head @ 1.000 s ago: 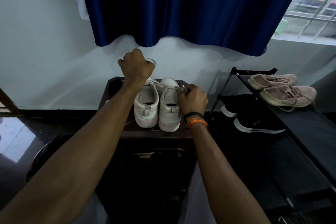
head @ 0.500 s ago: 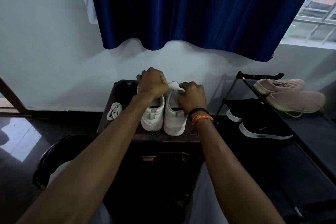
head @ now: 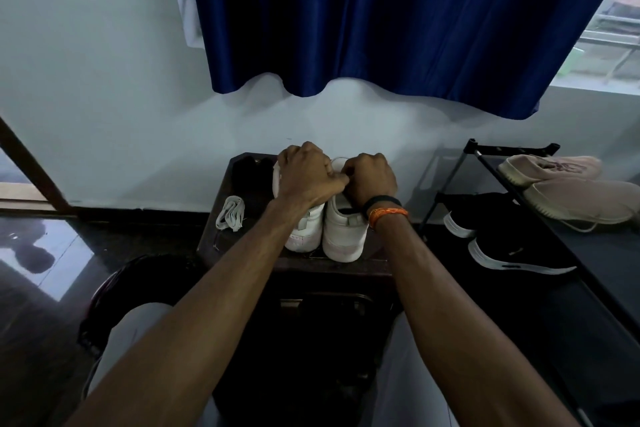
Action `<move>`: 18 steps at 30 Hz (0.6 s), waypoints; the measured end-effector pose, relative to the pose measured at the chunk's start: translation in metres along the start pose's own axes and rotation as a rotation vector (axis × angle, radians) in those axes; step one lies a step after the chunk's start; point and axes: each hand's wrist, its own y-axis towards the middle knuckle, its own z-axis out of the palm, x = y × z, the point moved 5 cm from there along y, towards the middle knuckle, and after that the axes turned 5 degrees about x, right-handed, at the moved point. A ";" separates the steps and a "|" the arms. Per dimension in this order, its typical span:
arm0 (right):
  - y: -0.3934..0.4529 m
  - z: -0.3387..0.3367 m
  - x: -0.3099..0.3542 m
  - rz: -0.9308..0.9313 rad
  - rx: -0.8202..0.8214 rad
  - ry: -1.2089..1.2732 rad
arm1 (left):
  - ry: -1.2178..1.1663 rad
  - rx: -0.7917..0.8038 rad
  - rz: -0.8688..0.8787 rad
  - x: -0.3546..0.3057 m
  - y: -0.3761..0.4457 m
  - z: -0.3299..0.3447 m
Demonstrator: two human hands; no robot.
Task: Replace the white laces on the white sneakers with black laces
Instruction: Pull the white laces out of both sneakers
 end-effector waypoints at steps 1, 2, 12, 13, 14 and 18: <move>0.000 0.000 0.000 0.008 -0.002 0.000 | -0.010 -0.006 0.005 0.001 0.000 0.001; 0.001 0.001 0.000 0.016 -0.006 0.006 | -0.017 -0.011 0.012 0.000 -0.001 0.002; -0.008 -0.003 -0.025 0.429 -0.325 0.406 | 0.068 -0.186 0.090 0.001 -0.009 0.006; -0.009 -0.004 -0.026 0.438 -0.355 0.442 | 0.076 -0.190 0.093 0.002 -0.009 0.007; -0.010 -0.004 -0.026 0.418 -0.369 0.462 | 0.080 -0.189 0.095 0.003 -0.009 0.007; -0.010 -0.006 -0.011 0.156 -0.260 0.435 | 0.094 -0.181 0.118 0.002 -0.010 0.008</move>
